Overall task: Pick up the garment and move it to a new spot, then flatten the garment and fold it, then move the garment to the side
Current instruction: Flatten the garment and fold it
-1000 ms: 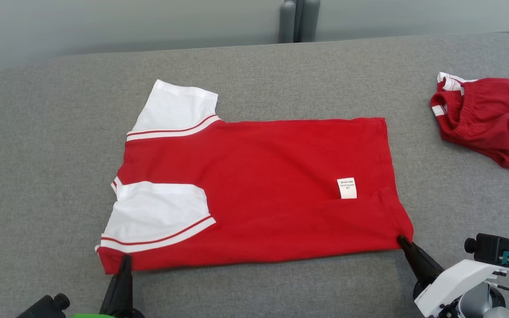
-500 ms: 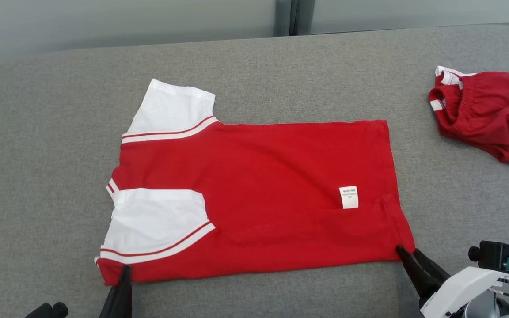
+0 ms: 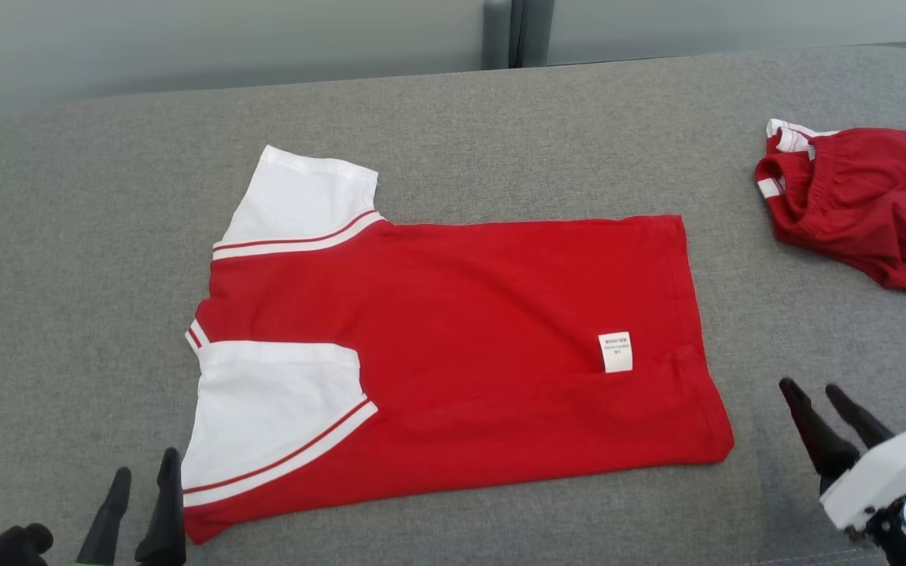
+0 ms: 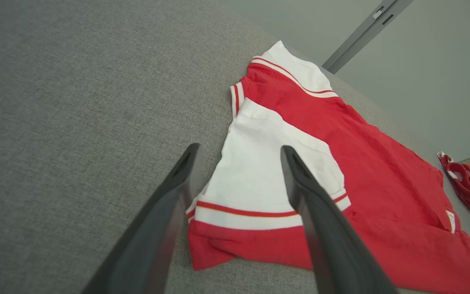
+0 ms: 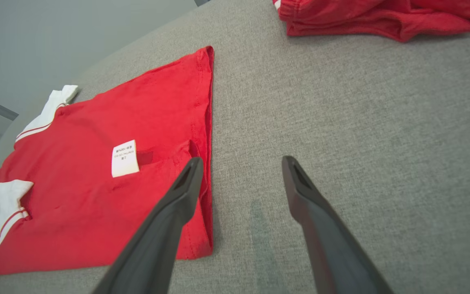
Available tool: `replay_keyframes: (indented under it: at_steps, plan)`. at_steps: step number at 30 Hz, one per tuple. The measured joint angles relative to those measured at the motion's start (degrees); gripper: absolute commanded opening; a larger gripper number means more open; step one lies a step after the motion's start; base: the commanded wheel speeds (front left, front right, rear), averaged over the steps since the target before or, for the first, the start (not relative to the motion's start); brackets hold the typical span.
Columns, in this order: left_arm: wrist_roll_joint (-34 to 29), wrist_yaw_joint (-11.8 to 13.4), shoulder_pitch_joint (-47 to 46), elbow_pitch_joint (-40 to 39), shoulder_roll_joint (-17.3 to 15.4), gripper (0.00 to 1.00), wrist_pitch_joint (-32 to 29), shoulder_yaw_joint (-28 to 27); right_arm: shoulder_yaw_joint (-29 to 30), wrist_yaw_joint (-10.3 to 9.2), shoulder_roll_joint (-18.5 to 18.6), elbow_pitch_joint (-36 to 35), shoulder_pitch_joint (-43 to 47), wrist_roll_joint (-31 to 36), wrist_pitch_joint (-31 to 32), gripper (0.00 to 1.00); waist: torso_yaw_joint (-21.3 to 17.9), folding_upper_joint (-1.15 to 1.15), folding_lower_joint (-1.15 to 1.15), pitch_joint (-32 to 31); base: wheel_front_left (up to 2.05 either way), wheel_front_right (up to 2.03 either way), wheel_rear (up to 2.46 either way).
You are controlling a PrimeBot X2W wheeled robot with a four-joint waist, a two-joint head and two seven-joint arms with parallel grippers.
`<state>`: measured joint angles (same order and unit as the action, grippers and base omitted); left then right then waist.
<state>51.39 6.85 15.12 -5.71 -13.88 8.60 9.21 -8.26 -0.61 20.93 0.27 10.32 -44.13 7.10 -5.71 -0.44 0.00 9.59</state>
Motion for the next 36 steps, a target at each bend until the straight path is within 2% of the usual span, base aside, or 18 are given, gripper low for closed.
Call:
replay_keyframes:
  at_steps: [5,9,16,19,23,30,36]
  plan:
    - [-4.11,0.24,-3.54,-1.09,-2.34,1.00,-1.09,0.60,-0.23,0.01,2.48,-1.47,-7.77,3.25,0.10,1.00,-0.15,0.00,0.00,0.47,0.00,0.00,0.00]
    - [-8.18,0.24,-10.14,-1.82,-3.86,1.00,-2.83,3.49,-0.75,0.02,4.65,-0.97,-13.20,5.83,1.10,1.00,-0.02,0.00,0.00,1.67,0.00,0.00,0.00]
    - [-12.96,0.24,-20.82,-0.82,-4.17,1.00,-6.47,7.91,-4.63,0.88,4.57,2.27,-22.15,7.64,3.89,1.00,0.76,0.00,0.00,4.88,0.00,0.00,0.00]
    - [-13.26,0.24,-23.00,-0.84,-3.66,1.00,-7.20,8.68,-5.64,1.10,3.86,3.81,-24.88,8.38,4.66,1.00,0.90,0.00,0.00,6.02,0.00,0.00,0.00]
    - [-13.97,0.24,-27.59,-0.03,-1.30,1.00,-8.40,11.01,-6.94,1.07,2.31,9.09,-30.07,9.22,5.73,1.00,1.21,0.00,0.00,9.08,0.00,0.00,0.00]
    - [-14.55,0.24,-33.16,2.14,2.22,1.00,-8.50,12.92,-6.94,0.99,1.86,15.94,-34.50,10.16,6.04,1.00,2.66,0.00,0.00,12.80,0.00,0.00,0.00]
    - [-14.88,0.24,-34.61,4.55,3.12,1.00,-7.73,12.90,-7.21,1.15,0.48,20.27,-37.26,10.16,5.46,1.00,4.84,0.00,0.00,14.61,0.00,0.00,0.00]
